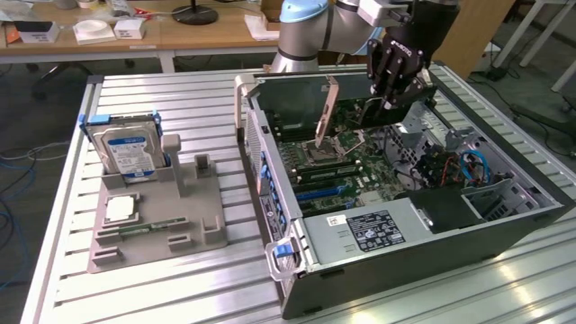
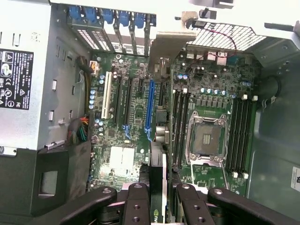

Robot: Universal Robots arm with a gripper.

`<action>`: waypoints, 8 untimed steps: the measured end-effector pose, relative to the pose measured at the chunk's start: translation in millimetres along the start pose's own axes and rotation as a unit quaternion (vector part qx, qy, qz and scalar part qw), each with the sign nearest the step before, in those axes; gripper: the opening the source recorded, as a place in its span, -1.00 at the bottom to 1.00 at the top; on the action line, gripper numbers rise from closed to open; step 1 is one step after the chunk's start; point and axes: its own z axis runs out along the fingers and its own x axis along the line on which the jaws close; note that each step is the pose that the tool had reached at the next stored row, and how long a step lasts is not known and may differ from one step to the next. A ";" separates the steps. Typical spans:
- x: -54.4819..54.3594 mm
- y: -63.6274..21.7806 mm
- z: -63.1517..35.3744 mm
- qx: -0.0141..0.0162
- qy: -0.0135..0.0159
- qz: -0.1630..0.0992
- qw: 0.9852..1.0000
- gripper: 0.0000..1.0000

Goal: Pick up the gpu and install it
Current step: 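Insert the gpu into the slot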

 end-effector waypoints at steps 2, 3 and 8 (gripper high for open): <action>0.0 0.0 0.0 0.000 0.000 0.000 1.000 -0.47; 0.0 0.1 0.0 0.000 0.000 0.000 1.000 -0.47; -0.6 1.2 0.4 0.000 0.000 0.000 1.000 -0.47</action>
